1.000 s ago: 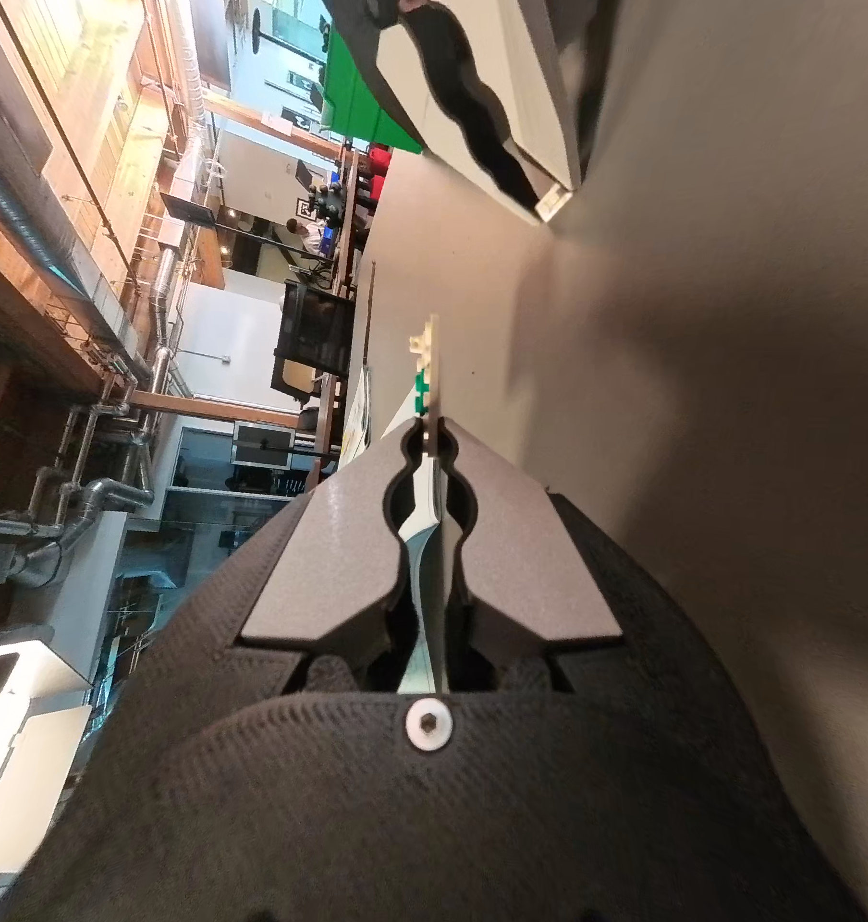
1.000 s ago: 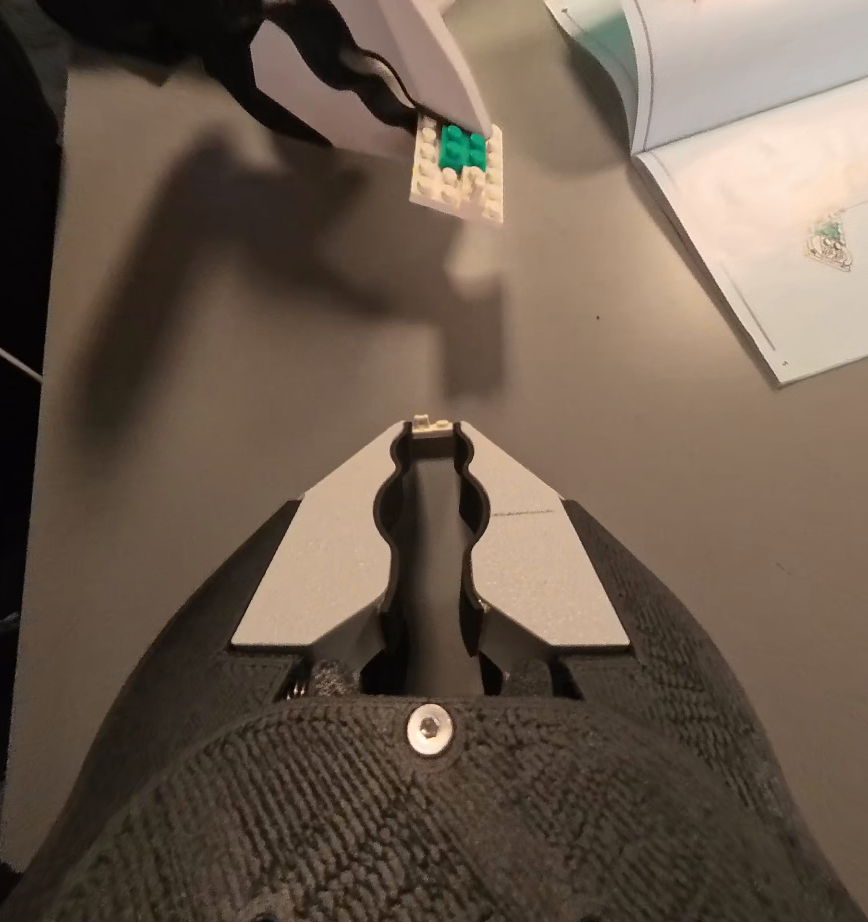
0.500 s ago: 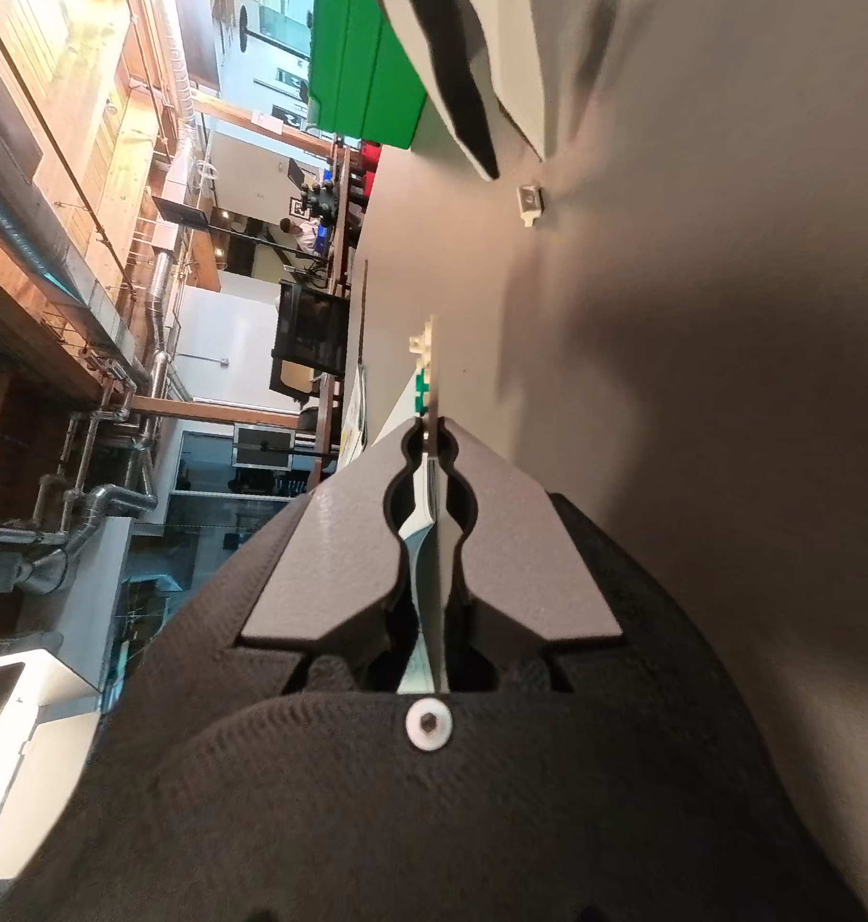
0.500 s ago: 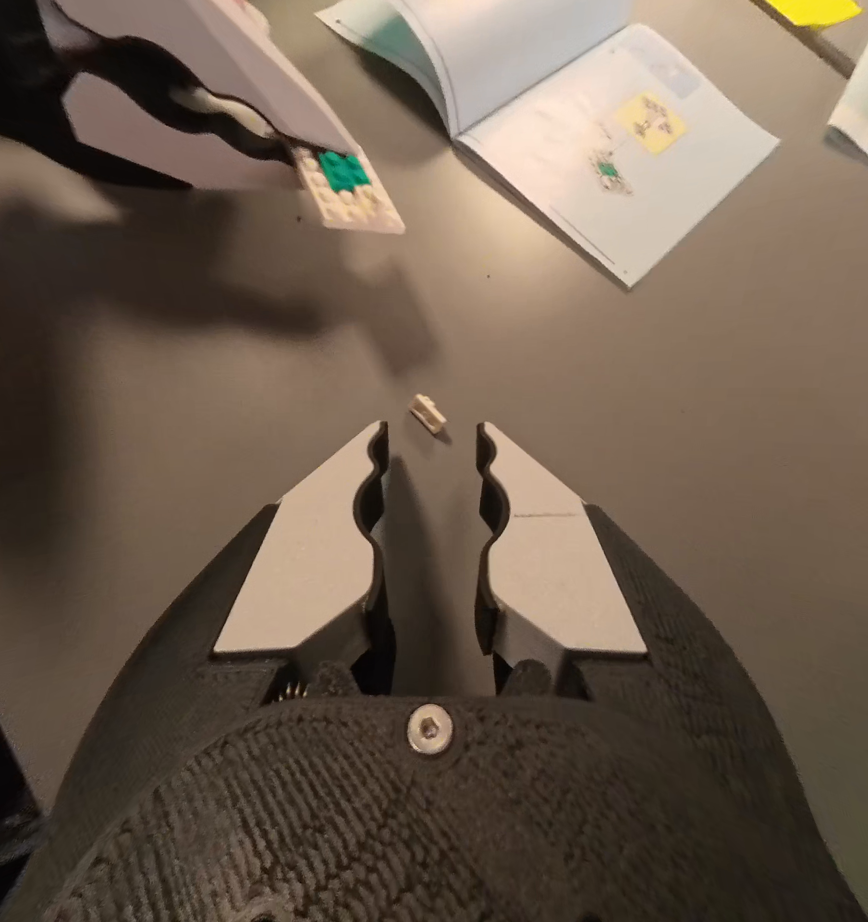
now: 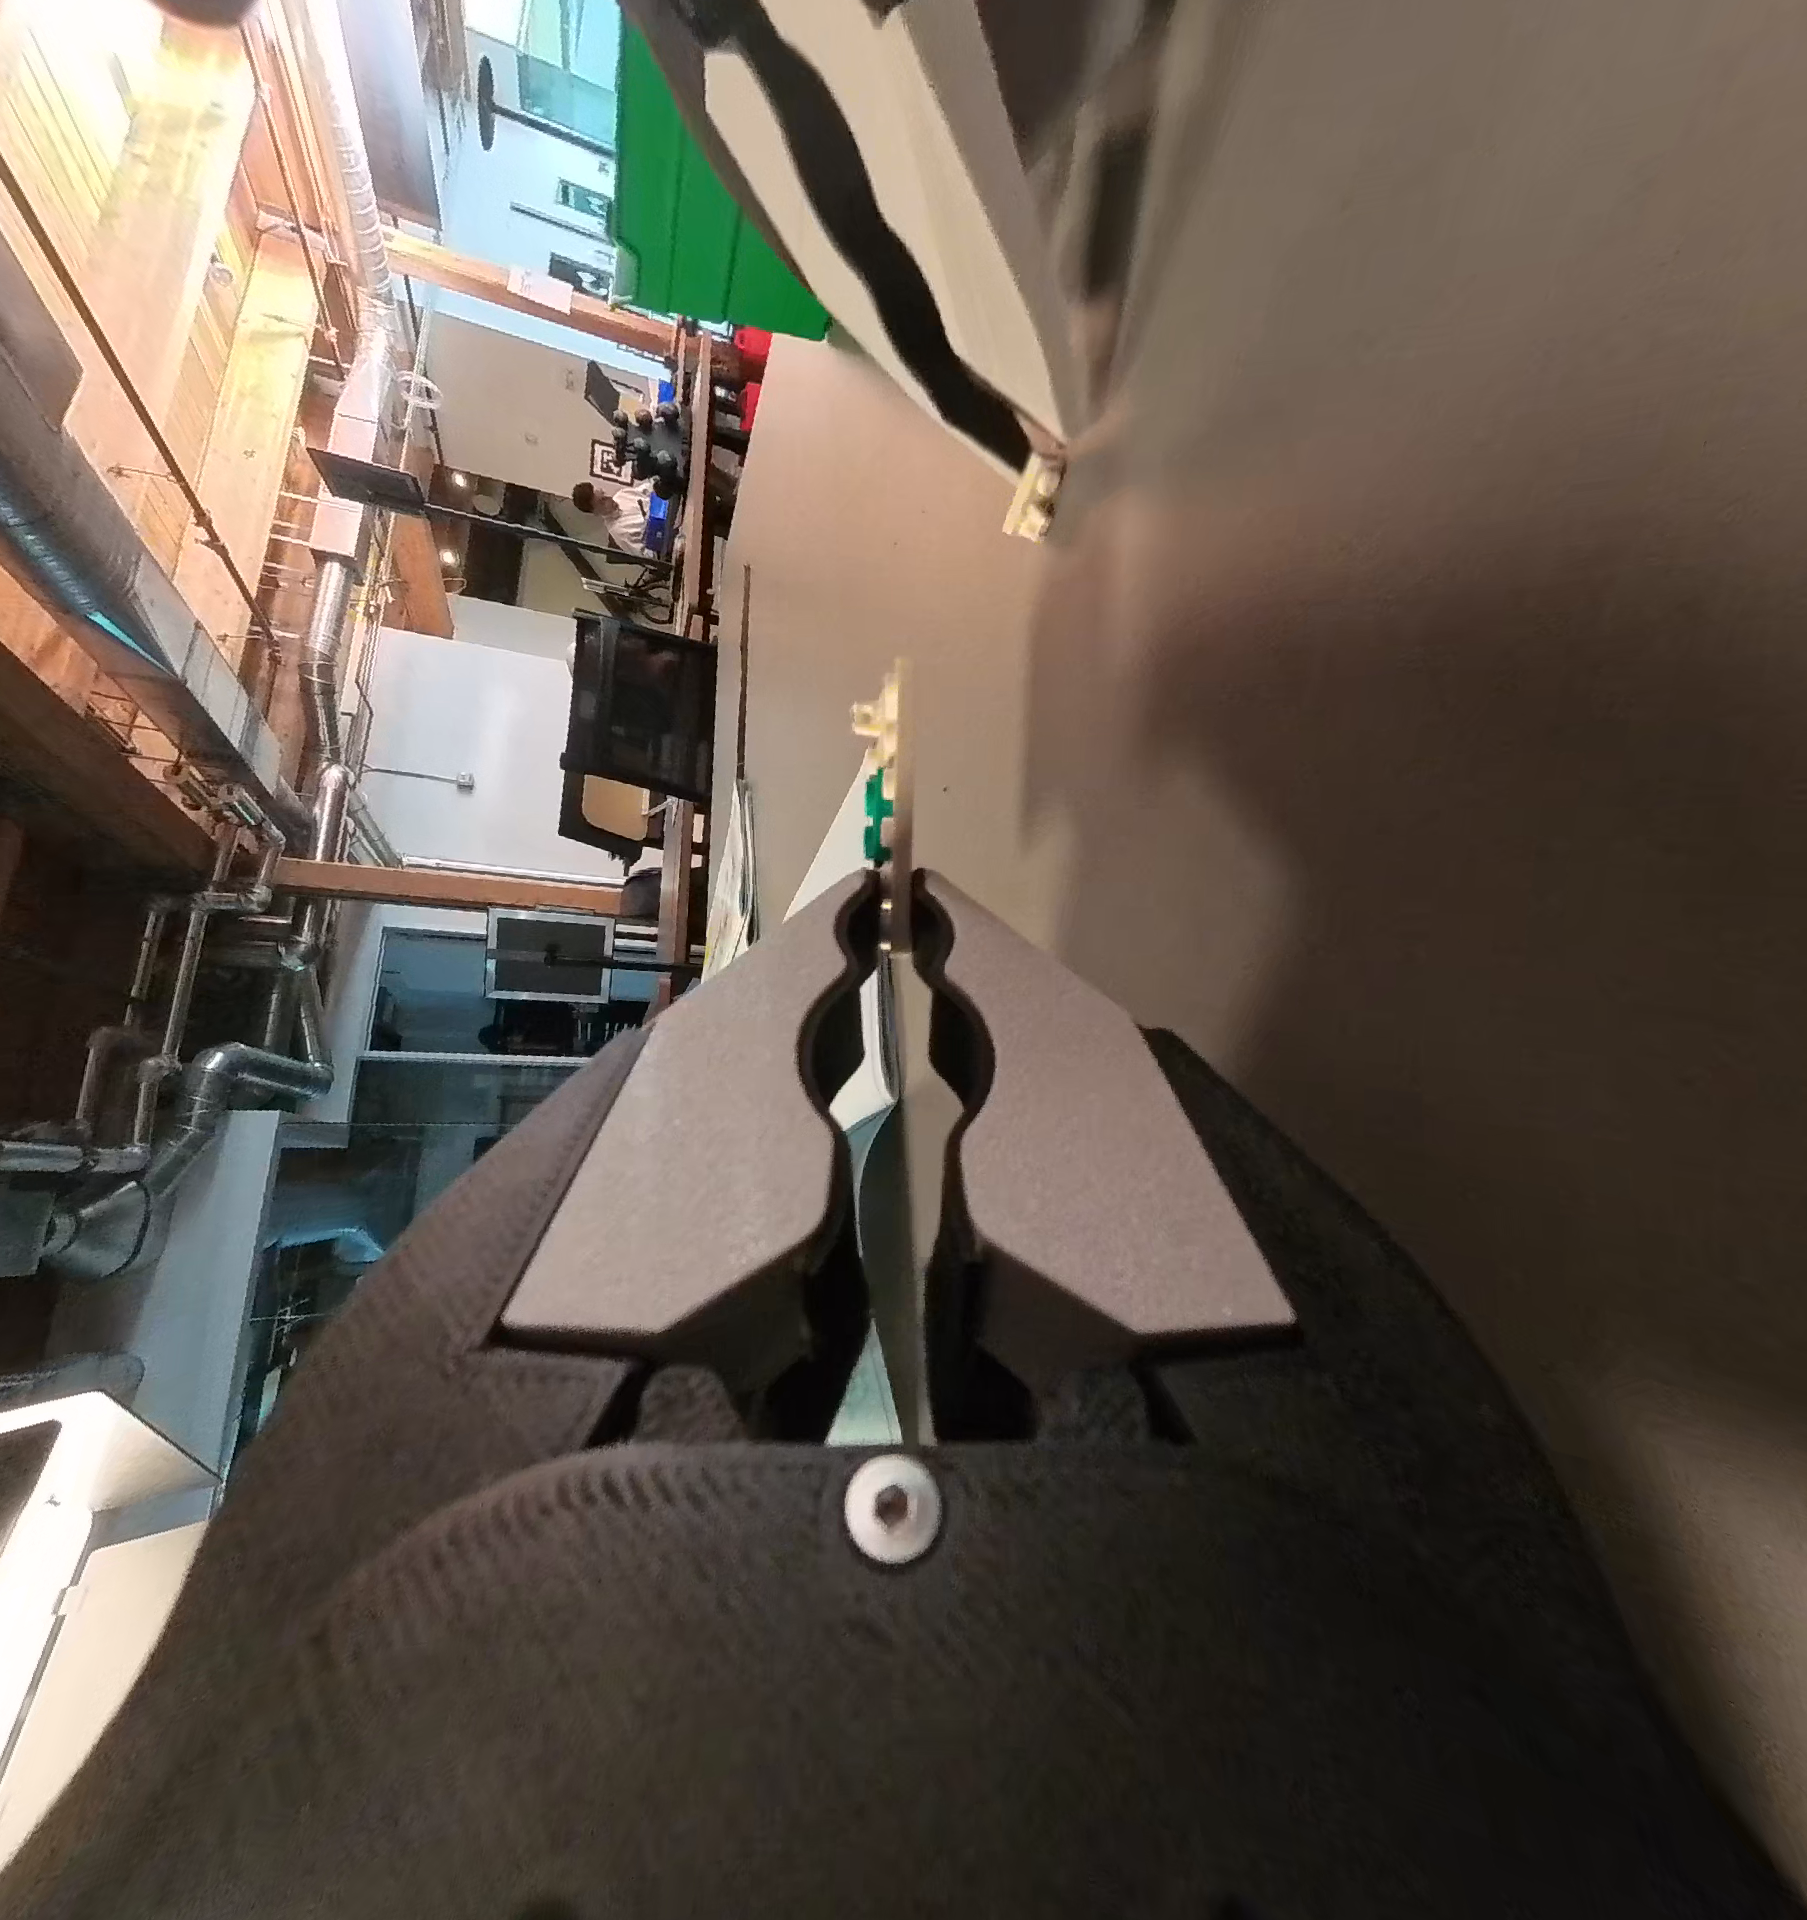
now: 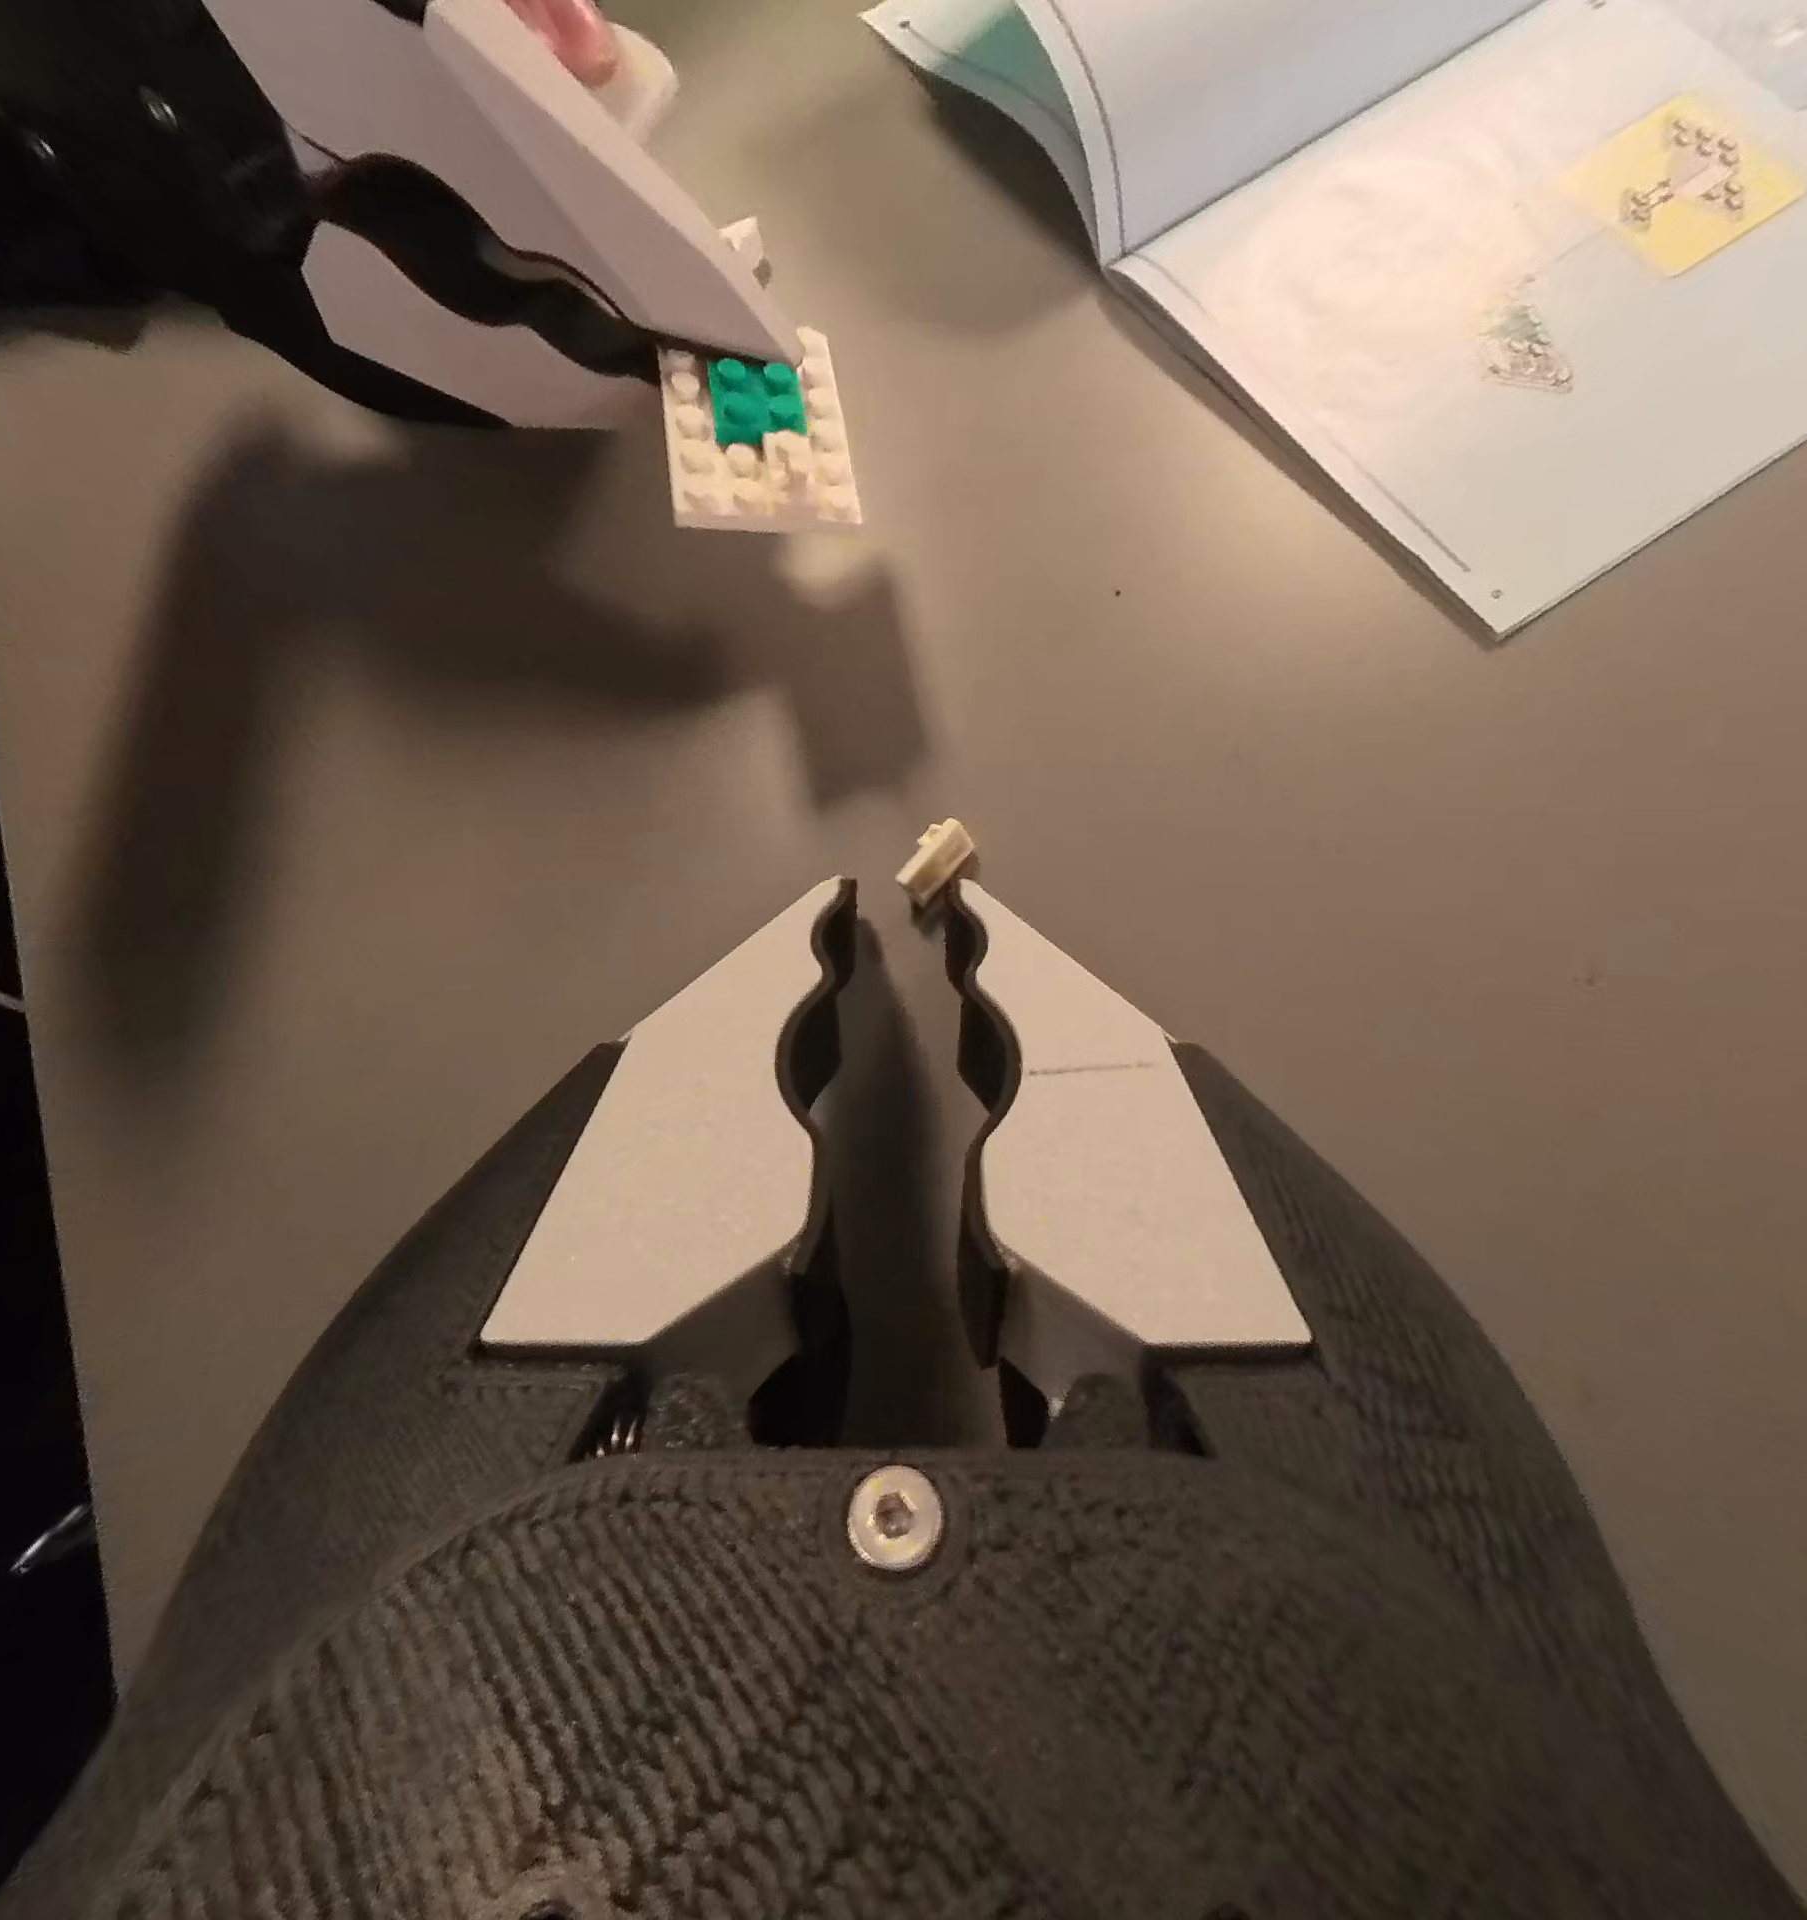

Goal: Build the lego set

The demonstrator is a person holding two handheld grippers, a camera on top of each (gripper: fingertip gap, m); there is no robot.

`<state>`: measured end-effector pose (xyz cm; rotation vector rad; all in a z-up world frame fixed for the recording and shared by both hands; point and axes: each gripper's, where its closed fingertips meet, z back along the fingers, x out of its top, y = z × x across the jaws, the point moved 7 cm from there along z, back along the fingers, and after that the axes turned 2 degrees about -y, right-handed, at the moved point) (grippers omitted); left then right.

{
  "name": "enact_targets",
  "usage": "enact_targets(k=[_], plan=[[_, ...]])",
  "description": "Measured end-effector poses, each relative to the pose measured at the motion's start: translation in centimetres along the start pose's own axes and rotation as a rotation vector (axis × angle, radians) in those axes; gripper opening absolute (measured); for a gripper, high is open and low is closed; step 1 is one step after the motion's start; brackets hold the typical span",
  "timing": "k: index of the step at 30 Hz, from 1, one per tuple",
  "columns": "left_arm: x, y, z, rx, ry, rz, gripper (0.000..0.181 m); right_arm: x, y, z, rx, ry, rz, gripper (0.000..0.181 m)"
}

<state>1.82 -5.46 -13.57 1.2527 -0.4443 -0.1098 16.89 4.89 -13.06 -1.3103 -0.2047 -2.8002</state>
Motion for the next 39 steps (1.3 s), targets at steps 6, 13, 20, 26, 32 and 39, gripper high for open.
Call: enact_targets(k=[6, 13, 20, 26, 32, 39], plan=[[0.1, 0.0, 0.0, -0.004, -0.002, -0.005, 0.004, 0.2, 0.3, -0.2, -0.068, 0.009, 0.022, 0.013], [0.1, 0.0, 0.0, -0.004, -0.003, -0.009, 0.004, 0.6, 0.6, -0.4, -0.124, -0.023, -0.075, 0.002], [0.3, 0.0, -0.1, -0.007, -0.012, -0.016, 0.004, -0.1, -0.9, 0.4, 0.142, 0.13, -0.611, 0.001], [0.4, -0.1, -0.1, -0.009, -0.011, -0.028, 0.004, 0.0, -2.2, 1.1, 0.13, 0.257, -0.696, 0.001], [0.4, -0.1, -0.2, -0.013, -0.014, -0.029, 0.004, 0.1, -2.2, 2.2, -0.052, 0.298, -0.549, 0.01], [0.4, -0.2, -0.4, -0.018, -0.013, -0.033, 0.004, 1.0, -0.8, 2.0, -0.198, 0.235, -0.124, 0.018]])
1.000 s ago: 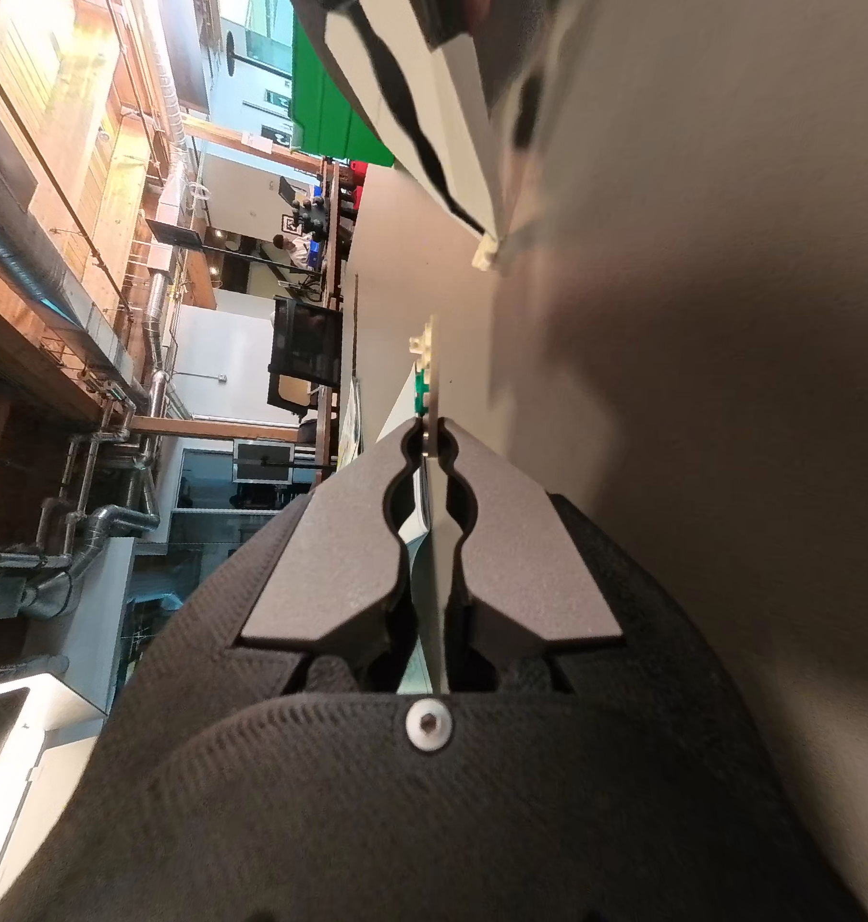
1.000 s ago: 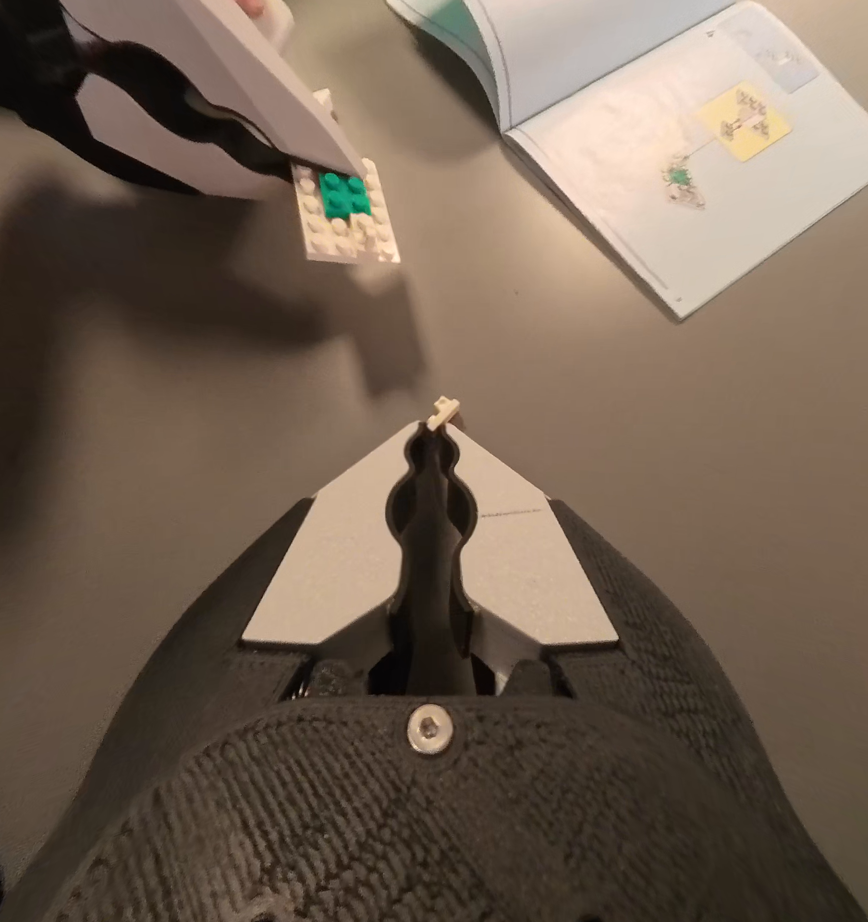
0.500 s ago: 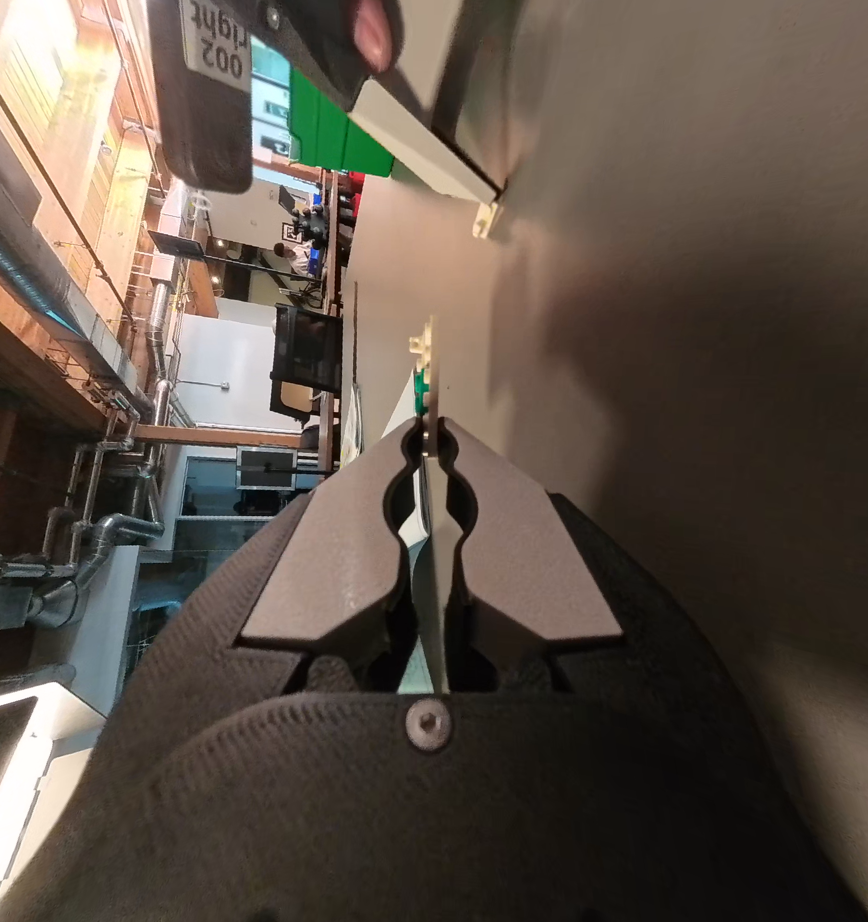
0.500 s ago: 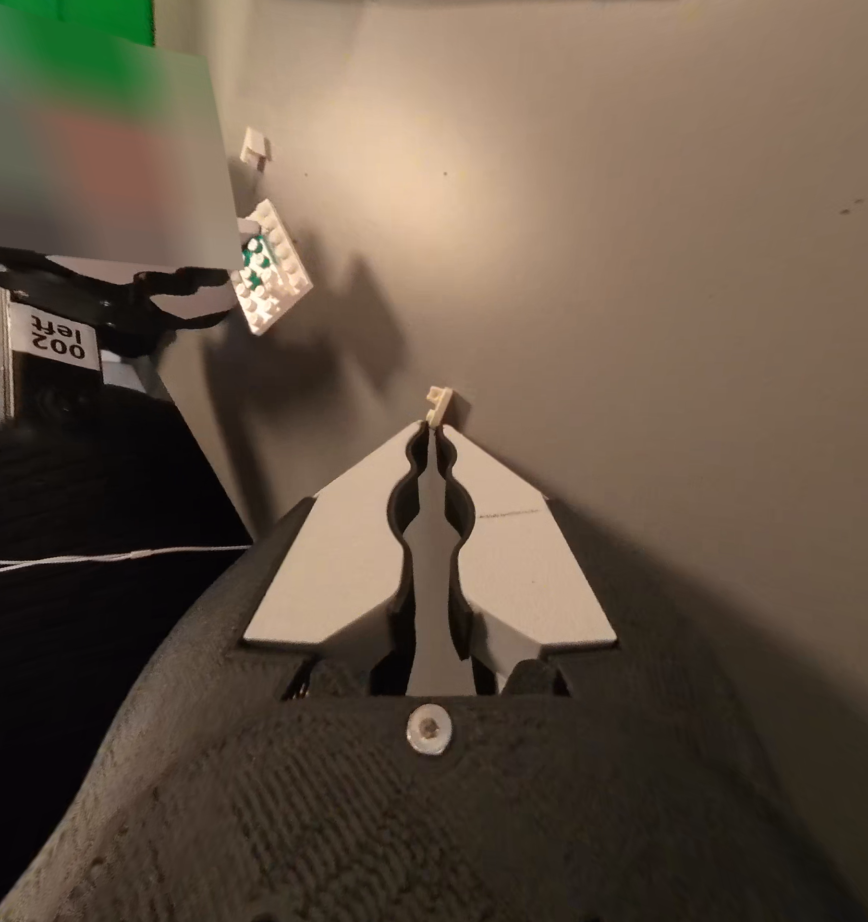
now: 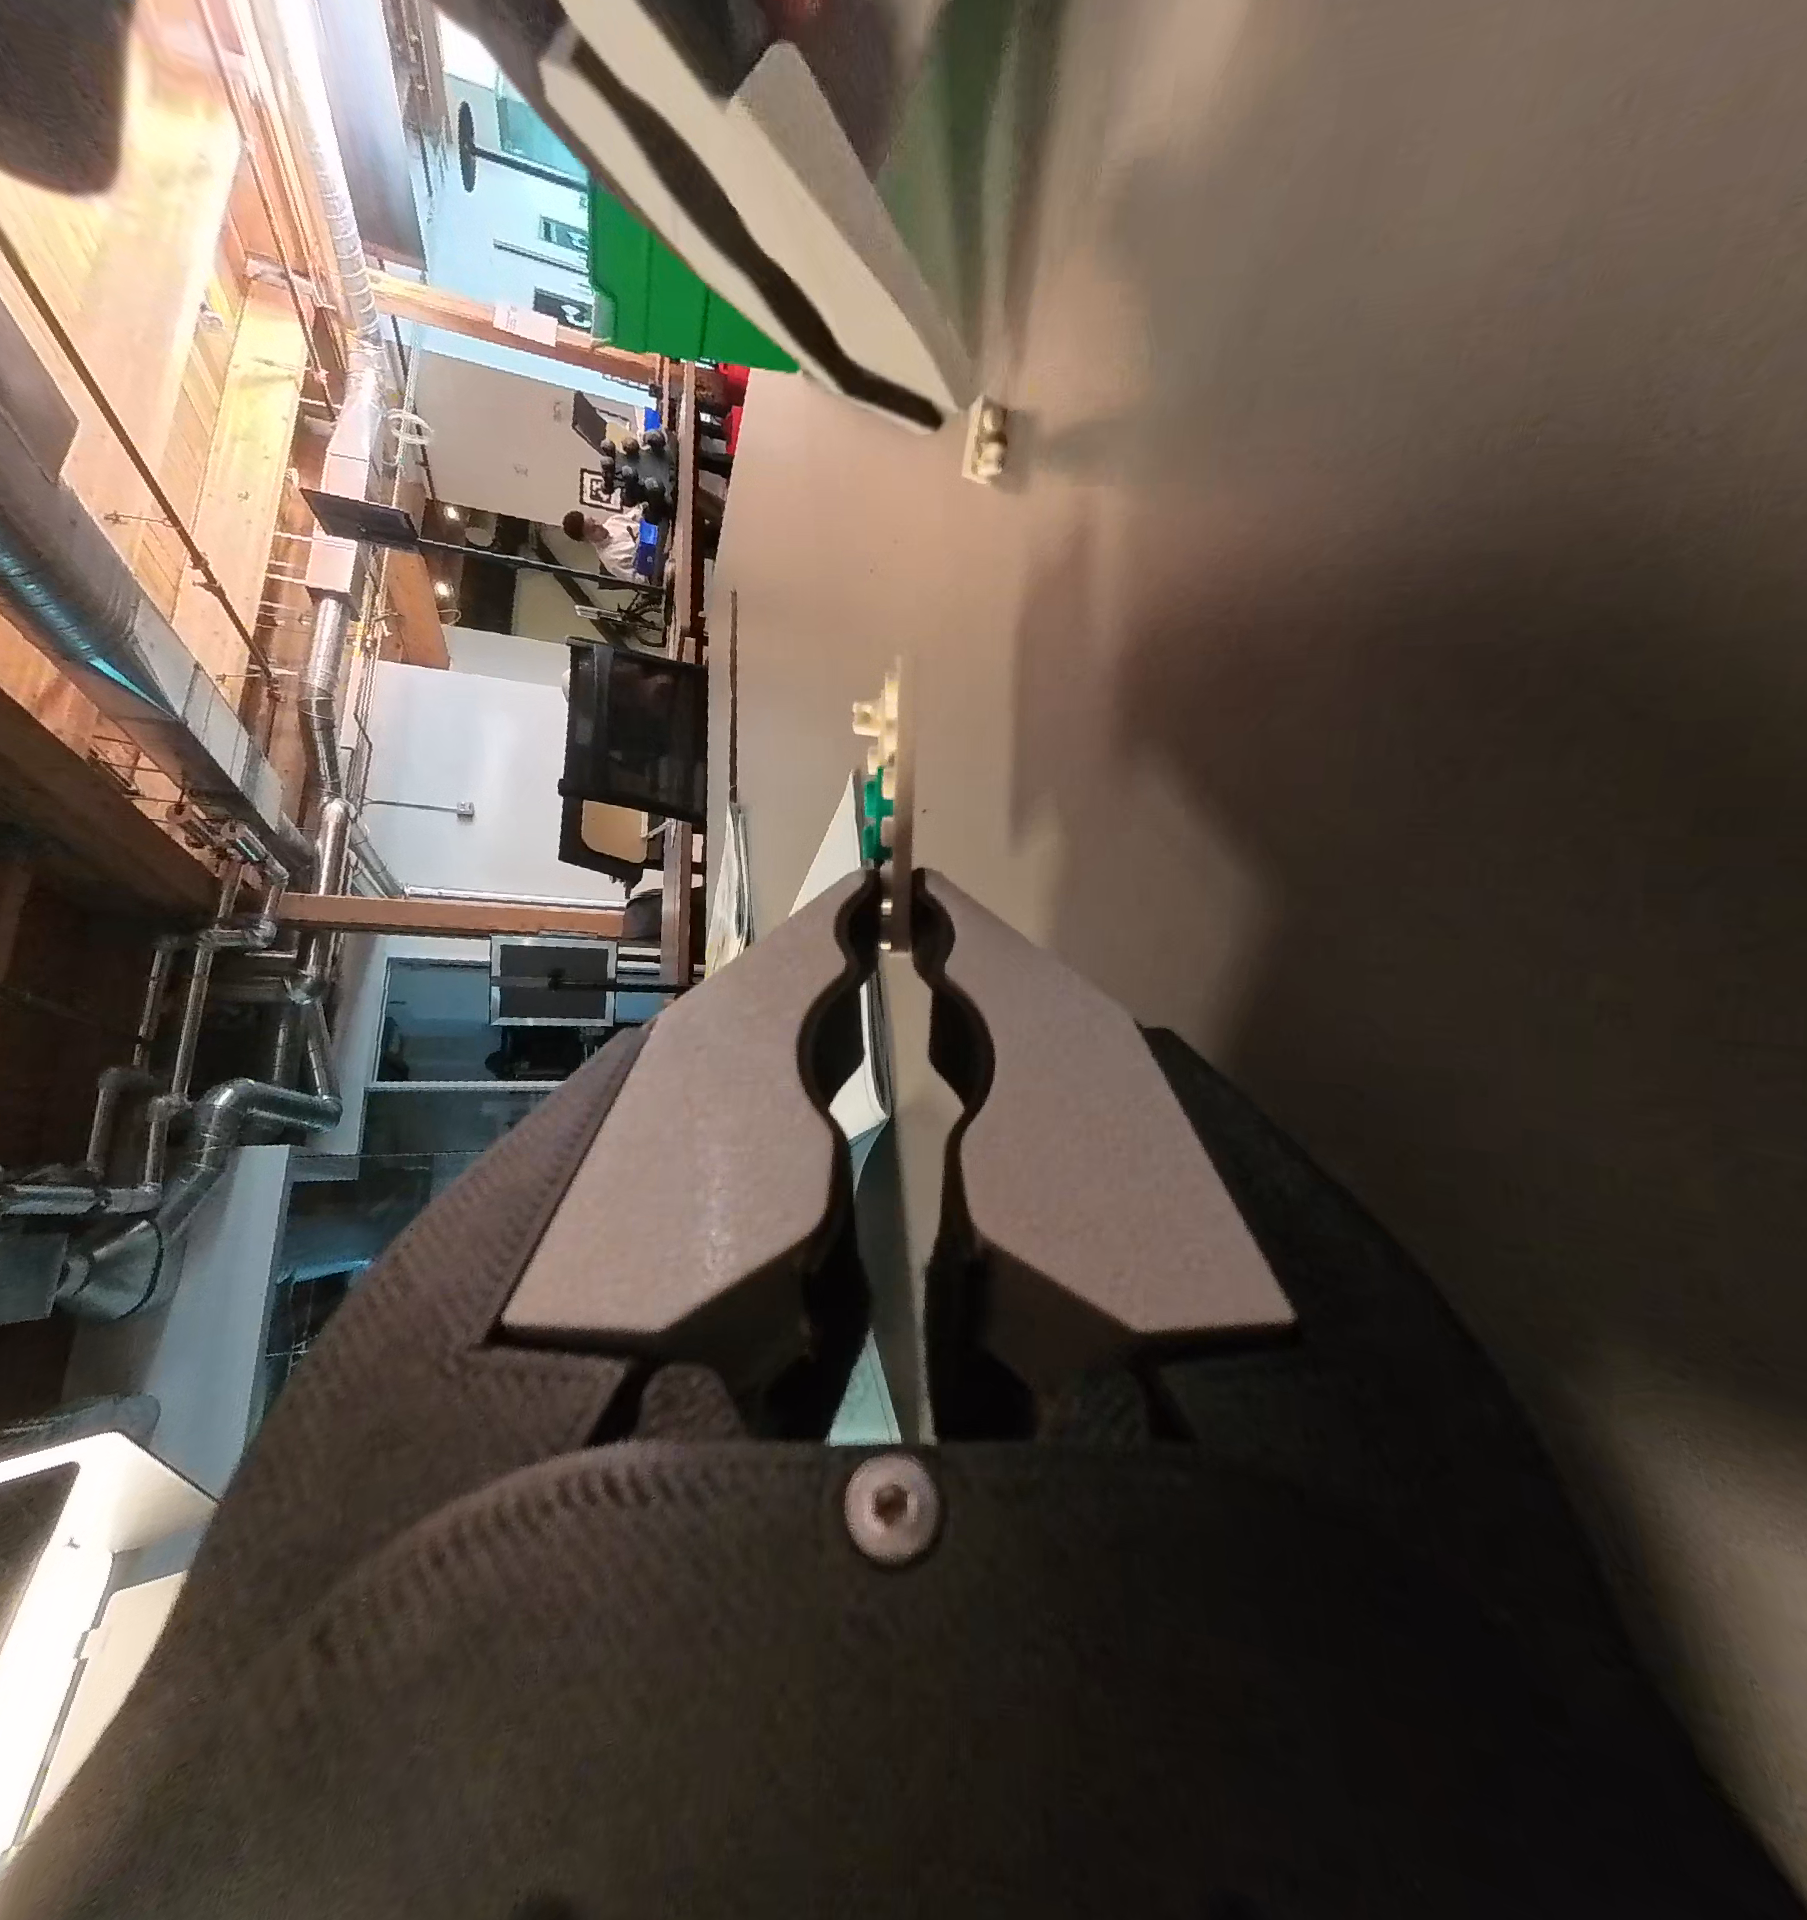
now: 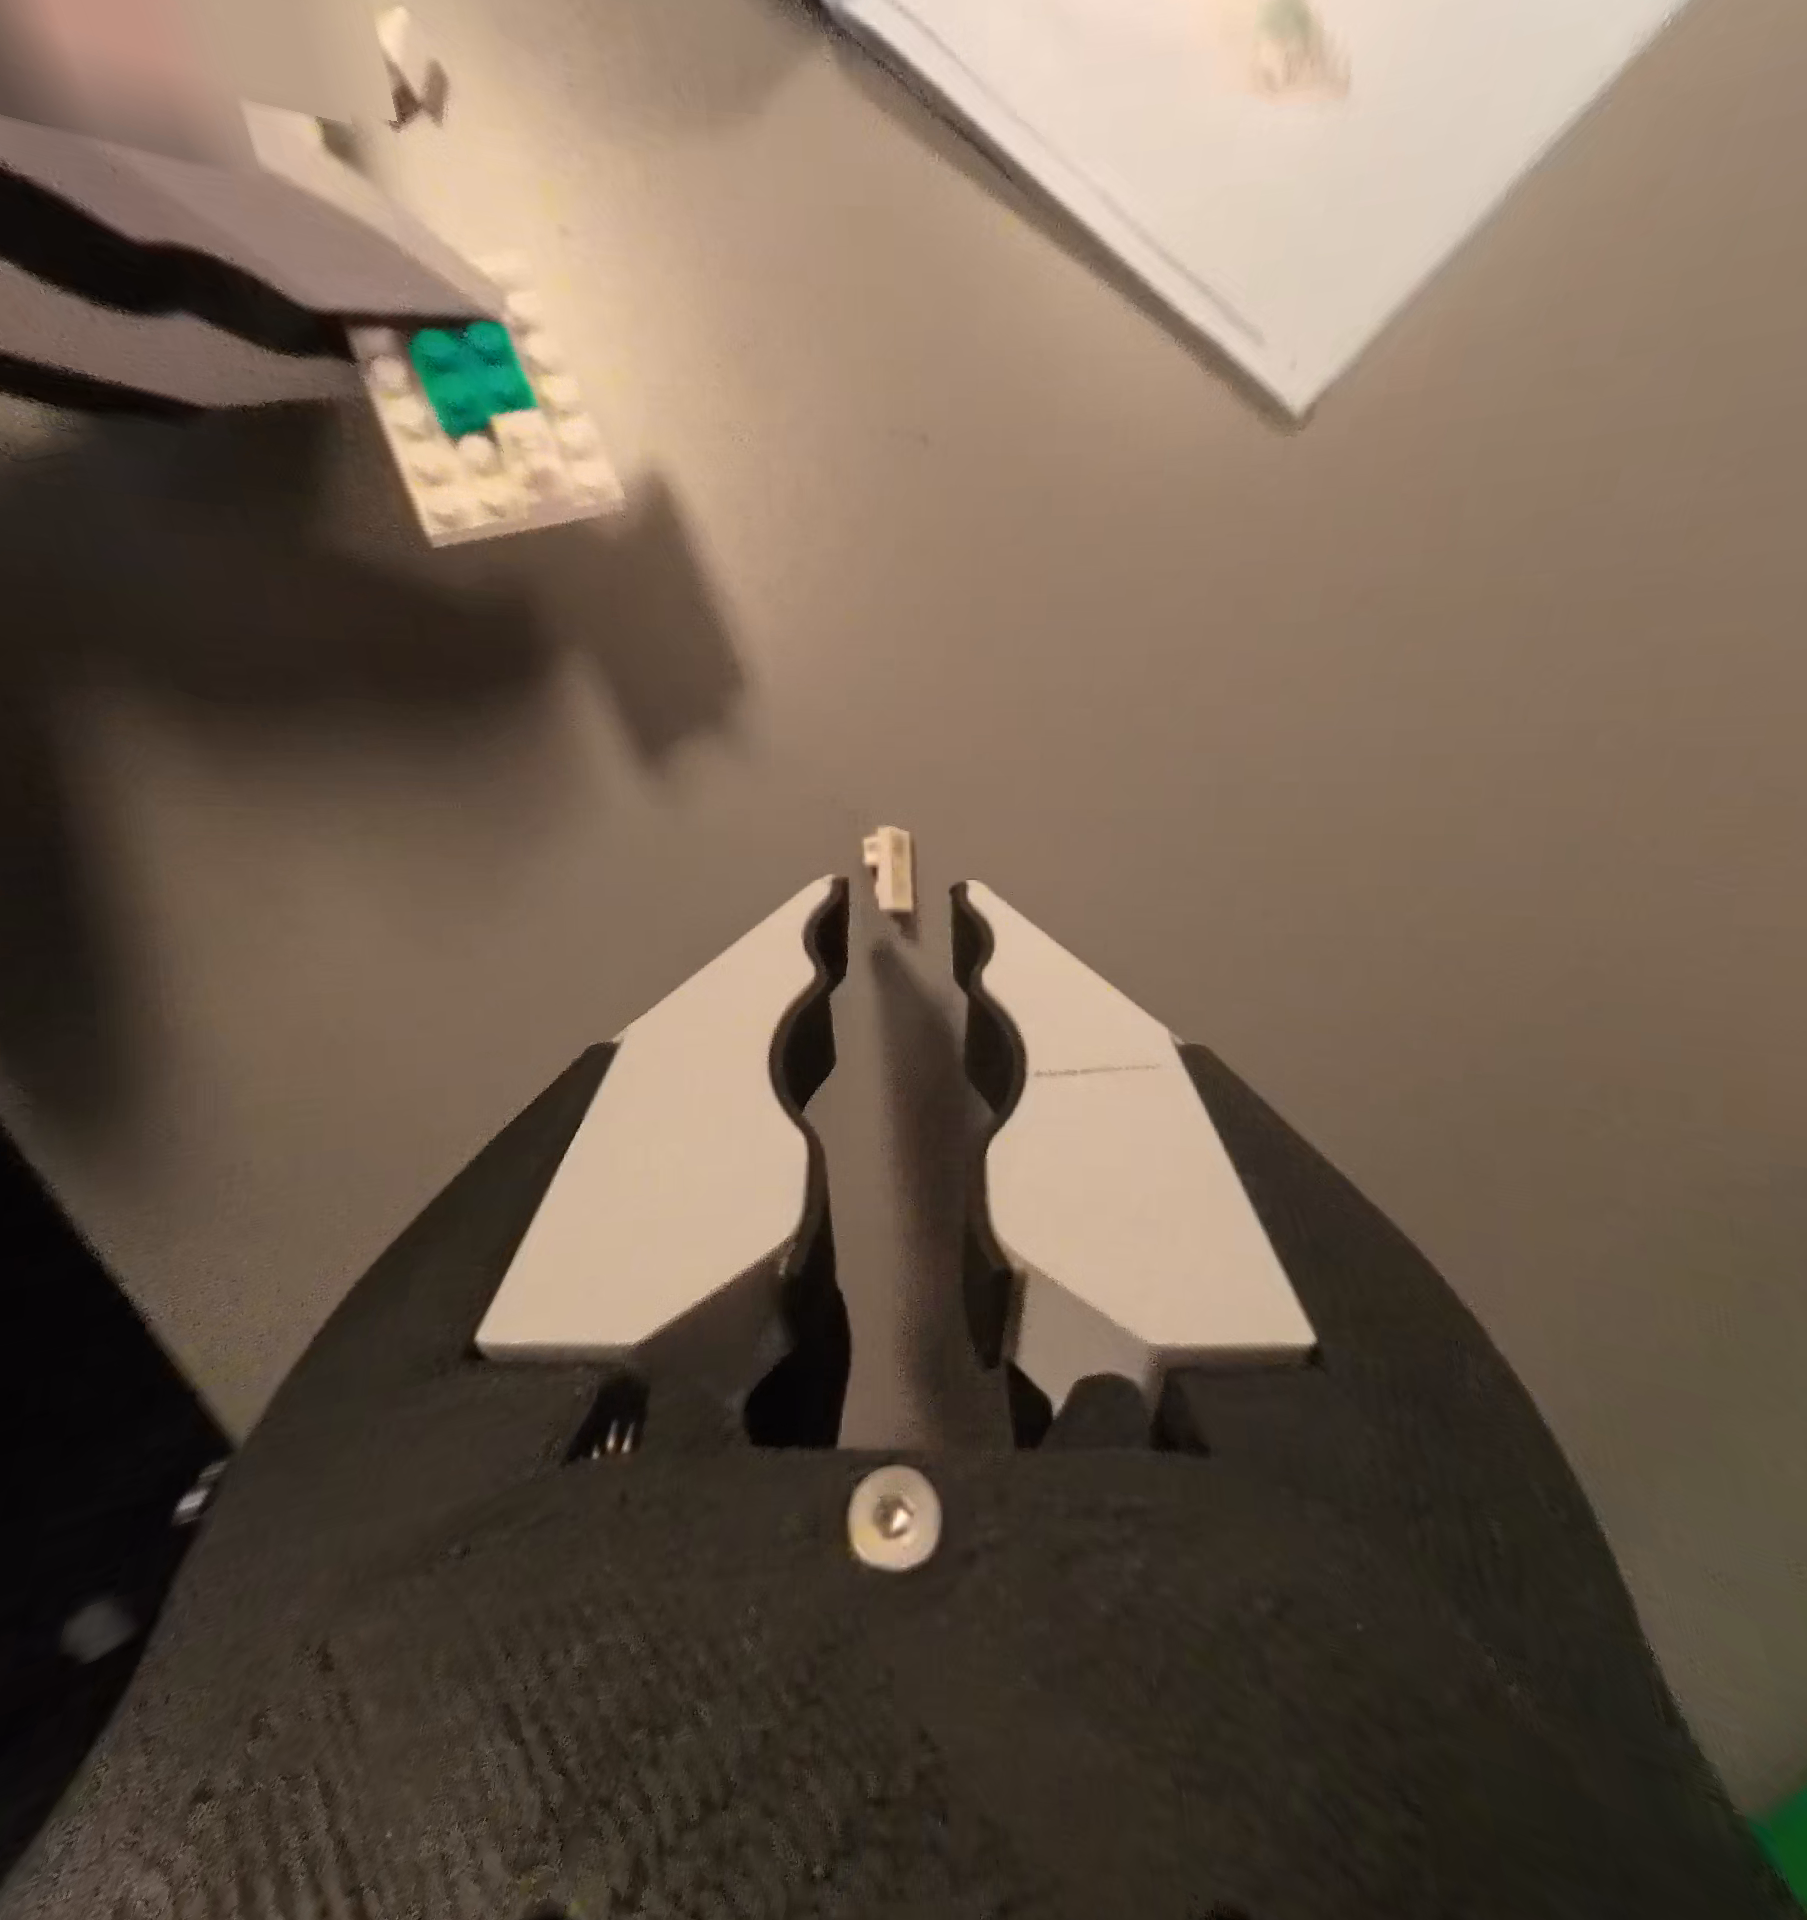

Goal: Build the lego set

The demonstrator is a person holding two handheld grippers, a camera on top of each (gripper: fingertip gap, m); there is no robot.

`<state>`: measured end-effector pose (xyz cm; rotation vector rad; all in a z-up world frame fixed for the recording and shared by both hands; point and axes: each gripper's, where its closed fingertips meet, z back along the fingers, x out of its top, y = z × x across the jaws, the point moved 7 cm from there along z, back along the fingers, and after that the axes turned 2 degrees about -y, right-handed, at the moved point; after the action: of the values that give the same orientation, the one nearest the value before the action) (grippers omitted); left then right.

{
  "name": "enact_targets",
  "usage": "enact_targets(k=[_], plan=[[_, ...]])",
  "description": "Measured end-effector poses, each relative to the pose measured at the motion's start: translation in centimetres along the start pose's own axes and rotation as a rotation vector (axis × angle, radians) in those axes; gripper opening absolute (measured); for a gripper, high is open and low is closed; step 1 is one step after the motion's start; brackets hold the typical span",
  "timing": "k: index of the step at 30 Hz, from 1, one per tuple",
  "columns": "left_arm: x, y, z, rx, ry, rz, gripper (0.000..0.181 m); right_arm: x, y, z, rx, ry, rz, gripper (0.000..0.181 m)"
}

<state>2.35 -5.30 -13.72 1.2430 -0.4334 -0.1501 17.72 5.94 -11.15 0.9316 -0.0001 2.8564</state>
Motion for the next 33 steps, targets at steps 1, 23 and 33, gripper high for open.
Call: enact_targets(k=[1, 23, 33], plan=[[0.0, 0.0, 0.0, -0.001, 0.0, 0.0, 0.004, 0.2, 0.4, 0.0, -0.019, -0.016, 0.063, 0.017], [0.2, -0.1, -0.4, -0.002, -0.015, -0.017, 0.004, 0.5, 1.0, -0.9, 0.413, 0.152, 0.084, 0.001], [0.4, -0.4, -0.6, -0.016, -0.027, -0.028, 0.004, 1.9, -0.1, -2.5, 0.631, 0.596, 0.201, 0.001]])
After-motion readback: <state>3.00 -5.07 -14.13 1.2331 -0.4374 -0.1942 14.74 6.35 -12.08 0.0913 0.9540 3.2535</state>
